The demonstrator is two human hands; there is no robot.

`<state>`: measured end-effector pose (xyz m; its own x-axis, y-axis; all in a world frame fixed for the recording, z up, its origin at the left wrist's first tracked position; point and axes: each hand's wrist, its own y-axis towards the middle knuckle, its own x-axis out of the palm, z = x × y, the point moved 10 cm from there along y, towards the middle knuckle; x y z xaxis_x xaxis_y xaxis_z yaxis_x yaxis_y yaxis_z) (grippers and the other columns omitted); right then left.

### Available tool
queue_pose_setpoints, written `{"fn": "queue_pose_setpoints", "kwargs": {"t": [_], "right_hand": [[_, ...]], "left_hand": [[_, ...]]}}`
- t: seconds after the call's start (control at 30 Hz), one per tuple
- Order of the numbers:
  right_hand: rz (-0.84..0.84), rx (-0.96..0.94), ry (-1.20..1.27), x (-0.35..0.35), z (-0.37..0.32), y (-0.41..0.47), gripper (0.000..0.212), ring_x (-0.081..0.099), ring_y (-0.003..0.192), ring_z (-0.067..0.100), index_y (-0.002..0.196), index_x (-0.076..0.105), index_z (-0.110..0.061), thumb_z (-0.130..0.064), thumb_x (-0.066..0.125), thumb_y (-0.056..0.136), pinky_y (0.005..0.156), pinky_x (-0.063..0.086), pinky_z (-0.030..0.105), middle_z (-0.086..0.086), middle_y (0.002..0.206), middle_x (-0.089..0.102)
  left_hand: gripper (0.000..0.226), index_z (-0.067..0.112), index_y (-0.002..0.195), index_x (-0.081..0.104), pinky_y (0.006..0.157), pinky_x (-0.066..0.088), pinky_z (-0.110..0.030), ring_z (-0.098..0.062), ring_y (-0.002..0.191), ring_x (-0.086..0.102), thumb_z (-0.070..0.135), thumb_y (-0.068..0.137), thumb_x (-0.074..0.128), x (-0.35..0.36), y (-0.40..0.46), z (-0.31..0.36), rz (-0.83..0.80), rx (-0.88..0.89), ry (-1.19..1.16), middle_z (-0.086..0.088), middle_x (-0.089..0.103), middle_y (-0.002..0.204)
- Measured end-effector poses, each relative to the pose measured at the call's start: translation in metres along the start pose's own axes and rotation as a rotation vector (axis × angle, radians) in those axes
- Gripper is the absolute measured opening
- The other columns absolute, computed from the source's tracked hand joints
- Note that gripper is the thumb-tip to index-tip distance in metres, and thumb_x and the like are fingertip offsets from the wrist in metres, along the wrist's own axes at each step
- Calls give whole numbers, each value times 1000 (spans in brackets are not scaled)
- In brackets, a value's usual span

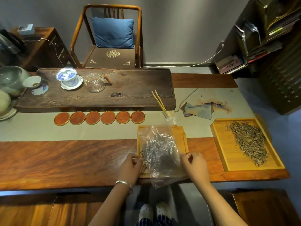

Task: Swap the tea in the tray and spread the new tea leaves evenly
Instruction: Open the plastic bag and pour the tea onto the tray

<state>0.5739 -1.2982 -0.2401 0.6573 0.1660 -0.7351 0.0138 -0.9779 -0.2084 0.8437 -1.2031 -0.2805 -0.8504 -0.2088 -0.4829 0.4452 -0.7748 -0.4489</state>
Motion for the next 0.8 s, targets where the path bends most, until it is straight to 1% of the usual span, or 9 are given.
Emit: {"fn": "queue_pose_setpoints", "kwargs": {"t": [0.1,0.2,0.27,0.37,0.5,0.57,0.63,0.7,0.8], "right_hand": [[40,-35,-20,1,-8,20,29,51,76,16,78,58,-13,-37,51,92,63,35,29,2,80,56],[-137,-81,-53,30,-17,30,26,54,75,12,90,58,-15,-38,46,96,63,42,26,-1,84,57],[-152,-75,-21,39,-18,31,24,56,73,15,87,59,-15,-35,48,96,64,47,32,-1,80,60],[-105,-68,122,39,-16,26,32,56,68,20,76,58,-11,-31,47,97,61,45,36,3,72,60],[-40,-97,252,29,-24,19,25,49,60,-2,71,53,-19,-23,50,96,54,38,16,-6,66,55],[-21,-89,325,27,-34,17,20,50,61,-2,76,56,-17,-24,50,94,56,41,19,-5,68,58],[-19,-91,436,29,-52,14,18,51,56,-3,77,57,-17,-22,51,93,50,42,15,-10,65,61],[-57,-114,513,41,-79,9,19,49,53,-3,75,57,-20,-21,53,94,46,38,11,-12,61,58],[-131,-173,433,72,-124,6,18,53,60,12,74,58,-21,-27,58,91,51,40,17,-4,66,59]], "left_hand": [[13,28,92,53,46,38,-14,1,59,59,36,86,61,9,13,9,44,0,13,11,64,71],[12,27,88,52,57,54,-31,-11,62,64,33,87,62,23,20,4,35,-40,-54,8,65,72],[9,24,87,55,65,57,-40,-20,65,64,28,86,63,29,22,0,46,-50,-109,3,66,72],[7,24,85,58,65,55,-45,-21,61,59,22,86,65,32,22,1,76,-17,-235,1,63,68],[9,25,84,62,58,49,-35,-12,56,53,16,85,65,16,17,13,148,45,-385,8,59,62],[8,24,86,62,57,48,-33,-13,58,55,18,84,67,-1,15,21,193,69,-431,5,62,67],[7,25,87,61,53,50,-32,-13,59,58,22,85,67,-24,14,28,232,107,-458,2,65,73],[7,25,89,60,52,51,-22,-8,60,60,22,85,66,-56,15,31,281,158,-450,0,65,77],[10,22,94,62,63,51,-19,-6,70,61,19,86,66,-117,21,22,371,201,-369,1,65,82]]}}
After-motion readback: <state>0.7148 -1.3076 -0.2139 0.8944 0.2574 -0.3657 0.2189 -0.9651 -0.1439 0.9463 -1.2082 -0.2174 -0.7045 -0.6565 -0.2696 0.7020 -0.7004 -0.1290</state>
